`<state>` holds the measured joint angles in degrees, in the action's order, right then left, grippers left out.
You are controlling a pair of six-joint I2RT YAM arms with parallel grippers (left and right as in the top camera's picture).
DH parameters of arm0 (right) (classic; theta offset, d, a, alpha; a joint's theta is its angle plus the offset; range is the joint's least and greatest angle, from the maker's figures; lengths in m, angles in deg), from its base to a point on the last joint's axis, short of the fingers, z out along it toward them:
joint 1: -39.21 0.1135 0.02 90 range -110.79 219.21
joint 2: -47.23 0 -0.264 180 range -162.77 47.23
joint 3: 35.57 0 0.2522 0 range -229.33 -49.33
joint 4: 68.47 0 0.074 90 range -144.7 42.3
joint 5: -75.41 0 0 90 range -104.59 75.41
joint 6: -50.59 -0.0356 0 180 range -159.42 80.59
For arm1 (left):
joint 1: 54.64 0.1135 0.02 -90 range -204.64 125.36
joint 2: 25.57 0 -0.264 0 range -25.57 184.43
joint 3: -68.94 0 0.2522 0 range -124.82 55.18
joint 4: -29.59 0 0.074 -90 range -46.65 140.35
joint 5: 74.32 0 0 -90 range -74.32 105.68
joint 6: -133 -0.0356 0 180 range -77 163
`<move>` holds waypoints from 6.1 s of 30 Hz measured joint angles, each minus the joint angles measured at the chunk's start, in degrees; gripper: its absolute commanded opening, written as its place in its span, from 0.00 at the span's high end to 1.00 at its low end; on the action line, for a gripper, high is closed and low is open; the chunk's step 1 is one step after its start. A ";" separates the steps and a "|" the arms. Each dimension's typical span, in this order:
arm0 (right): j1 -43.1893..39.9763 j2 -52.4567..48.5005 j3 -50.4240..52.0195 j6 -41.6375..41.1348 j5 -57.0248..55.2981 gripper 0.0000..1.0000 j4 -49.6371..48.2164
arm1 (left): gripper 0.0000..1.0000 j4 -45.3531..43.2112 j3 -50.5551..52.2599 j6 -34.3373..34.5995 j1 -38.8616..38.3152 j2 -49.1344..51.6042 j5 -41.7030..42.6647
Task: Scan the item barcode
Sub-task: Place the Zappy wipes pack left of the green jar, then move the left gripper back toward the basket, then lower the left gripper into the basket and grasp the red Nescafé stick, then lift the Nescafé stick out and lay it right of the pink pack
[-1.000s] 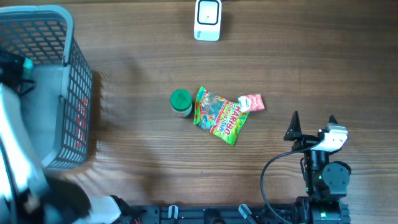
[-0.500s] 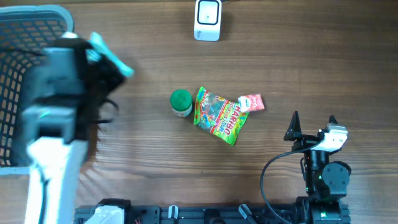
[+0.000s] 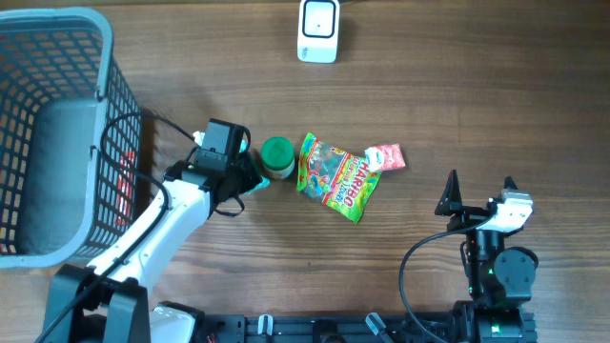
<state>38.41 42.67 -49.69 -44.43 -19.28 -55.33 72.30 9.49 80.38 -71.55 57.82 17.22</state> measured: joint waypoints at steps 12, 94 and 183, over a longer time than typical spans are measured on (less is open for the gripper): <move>0.00 0.00 0.00 0.00 0.02 0.00 0.02 | 0.00 24.83 -32.92 -0.28 -0.13 -15.21 -8.66; 0.00 0.00 0.00 0.00 0.02 0.00 0.00 | 0.96 42.23 -38.60 -6.05 52.85 31.50 9.90; 0.00 0.00 0.00 0.00 0.02 0.00 0.00 | 0.96 15.58 -19.54 -11.63 47.78 21.03 -7.45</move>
<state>38.41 42.67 -49.69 -44.43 -19.26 -55.33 87.88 -10.05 68.76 -23.77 78.85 9.76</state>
